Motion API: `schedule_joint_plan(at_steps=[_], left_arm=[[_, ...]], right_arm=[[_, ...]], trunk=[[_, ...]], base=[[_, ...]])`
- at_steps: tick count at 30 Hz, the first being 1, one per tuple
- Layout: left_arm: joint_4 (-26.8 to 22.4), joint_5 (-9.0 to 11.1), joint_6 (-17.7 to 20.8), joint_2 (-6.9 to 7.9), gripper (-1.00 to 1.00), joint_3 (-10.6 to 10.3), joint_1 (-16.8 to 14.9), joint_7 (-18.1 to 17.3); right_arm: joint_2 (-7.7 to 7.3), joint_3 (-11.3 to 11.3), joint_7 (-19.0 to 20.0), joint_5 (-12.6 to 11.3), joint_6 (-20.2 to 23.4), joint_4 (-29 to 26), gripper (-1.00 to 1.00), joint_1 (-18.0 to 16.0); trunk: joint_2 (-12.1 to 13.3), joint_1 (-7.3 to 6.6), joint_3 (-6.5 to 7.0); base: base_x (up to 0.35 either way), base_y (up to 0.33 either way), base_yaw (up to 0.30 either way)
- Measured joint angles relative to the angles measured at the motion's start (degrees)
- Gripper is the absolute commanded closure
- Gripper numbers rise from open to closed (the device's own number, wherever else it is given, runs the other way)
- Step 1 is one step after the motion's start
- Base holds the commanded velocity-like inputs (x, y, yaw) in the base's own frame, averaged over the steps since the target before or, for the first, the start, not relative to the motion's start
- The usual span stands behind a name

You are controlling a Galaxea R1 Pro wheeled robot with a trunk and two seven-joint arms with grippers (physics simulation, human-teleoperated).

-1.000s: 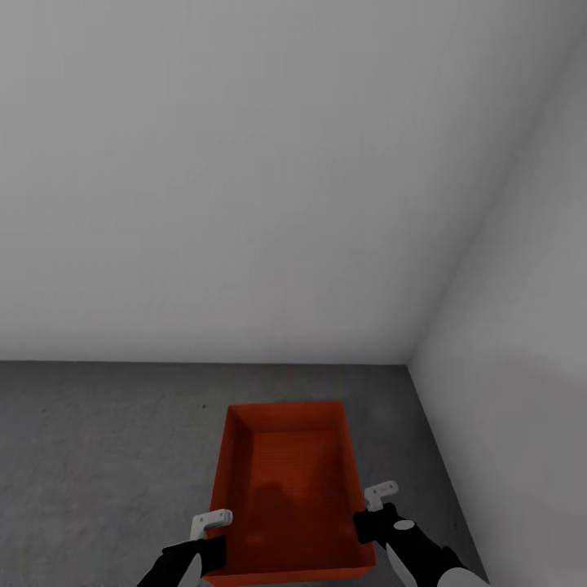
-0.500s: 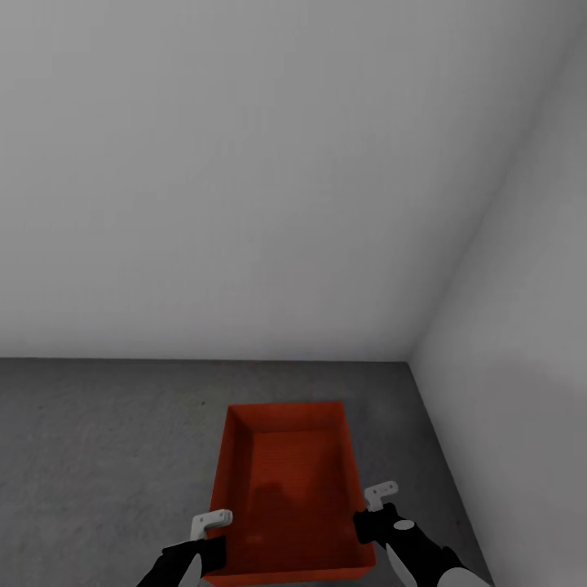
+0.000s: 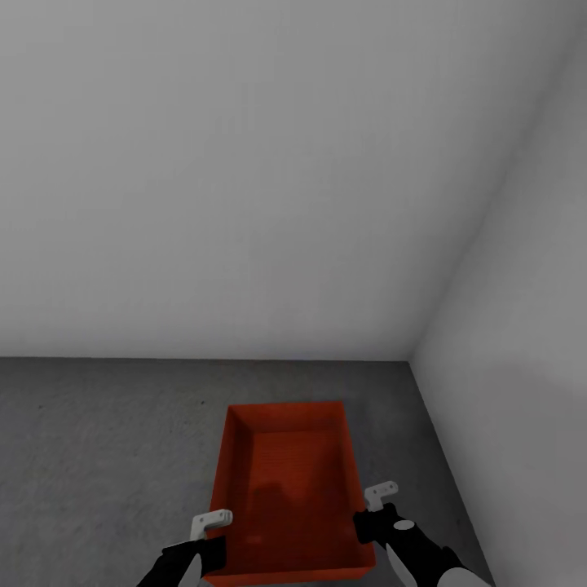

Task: Move the two storage containers from the living room to the garage. In the garage, place one container on the floor and stack the other container on top of it (either order is fine).

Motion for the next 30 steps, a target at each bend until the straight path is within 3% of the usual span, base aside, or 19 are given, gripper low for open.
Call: schedule_joint_plan(at_steps=[7,23,30], left_arm=[[0.0,-0.03,0.0,-0.02,1.0,0.06,0.0,0.01],[-0.01,-0.03,0.0,-0.03,1.0,0.06,0.0,0.01],[0.0,-0.03,0.0,-0.03,1.0,0.06,0.0,0.01]], right_arm=[[-0.01,0.01,0.01,0.01,0.0,0.01,1.0,-0.01],[-0.01,-0.04,0.03,0.05,0.0,-0.01,1.0,0.0],[-0.01,-0.02,0.02,0.03,0.0,-0.01,1.0,0.0]], trunk=[[0.0,0.0,0.0],[-6.4,3.51,-2.87],[-6.42,3.52,-2.87]], base=[[0.0,0.0,0.0],[0.0,0.0,0.0],[0.0,0.0,0.0]])
